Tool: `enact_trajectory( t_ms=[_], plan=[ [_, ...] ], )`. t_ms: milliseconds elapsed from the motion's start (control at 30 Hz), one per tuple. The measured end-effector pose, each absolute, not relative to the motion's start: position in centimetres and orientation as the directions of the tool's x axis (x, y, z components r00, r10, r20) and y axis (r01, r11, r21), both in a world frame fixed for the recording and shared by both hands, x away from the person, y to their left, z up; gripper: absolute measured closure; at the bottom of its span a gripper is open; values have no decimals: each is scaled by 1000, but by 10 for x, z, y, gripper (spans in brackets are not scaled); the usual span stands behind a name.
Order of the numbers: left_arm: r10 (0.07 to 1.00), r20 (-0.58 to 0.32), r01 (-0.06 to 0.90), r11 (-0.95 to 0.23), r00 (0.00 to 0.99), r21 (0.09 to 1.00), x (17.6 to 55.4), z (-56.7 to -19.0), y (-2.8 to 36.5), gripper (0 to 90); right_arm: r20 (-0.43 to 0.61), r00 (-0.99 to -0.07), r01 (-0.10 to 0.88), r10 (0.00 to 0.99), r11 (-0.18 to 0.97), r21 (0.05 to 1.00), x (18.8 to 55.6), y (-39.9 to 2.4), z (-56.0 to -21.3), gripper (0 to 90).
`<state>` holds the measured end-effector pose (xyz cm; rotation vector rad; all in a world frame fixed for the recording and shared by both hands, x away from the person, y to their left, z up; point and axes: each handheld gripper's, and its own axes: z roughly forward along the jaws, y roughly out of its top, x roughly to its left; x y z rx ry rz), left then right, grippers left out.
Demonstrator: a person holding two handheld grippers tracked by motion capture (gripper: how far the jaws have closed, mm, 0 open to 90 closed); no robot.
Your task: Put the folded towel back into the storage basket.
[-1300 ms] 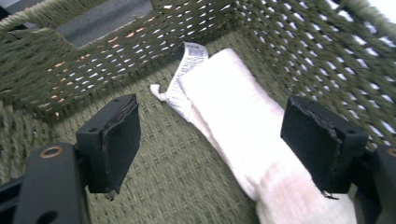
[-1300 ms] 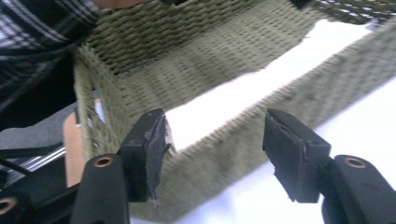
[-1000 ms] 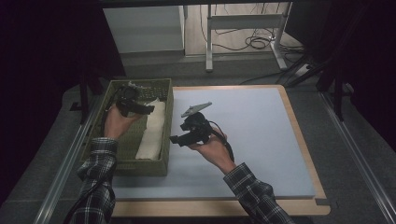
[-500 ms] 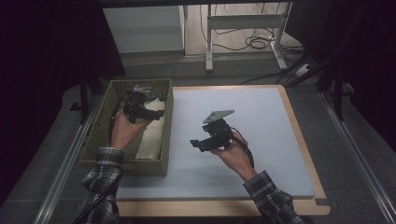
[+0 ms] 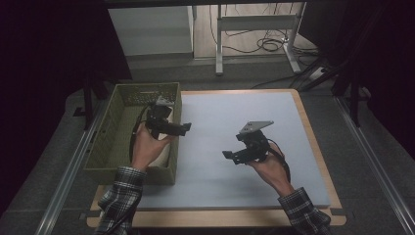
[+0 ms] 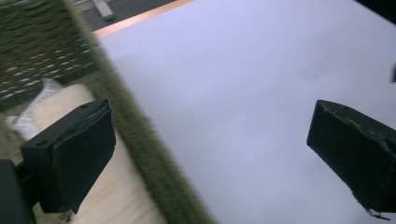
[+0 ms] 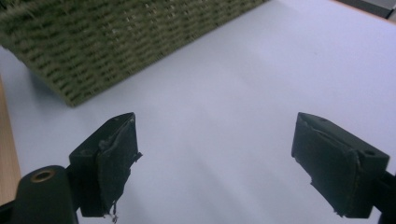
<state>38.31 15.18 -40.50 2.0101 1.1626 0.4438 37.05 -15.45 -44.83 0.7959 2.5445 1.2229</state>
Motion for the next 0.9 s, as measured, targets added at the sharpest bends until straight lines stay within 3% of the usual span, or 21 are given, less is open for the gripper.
enact_trajectory(
  t_ms=[467,900],
  plan=[
    [748,-73,491,-355,659,796,331,-417,72,6,19,-788,415,616,508,755,352,-217,-463,93],
    [709,-34,482,-443,705,756,306,-489,31,3,-16,-733,463,680,516,721,336,-256,-497,44]
  ],
)
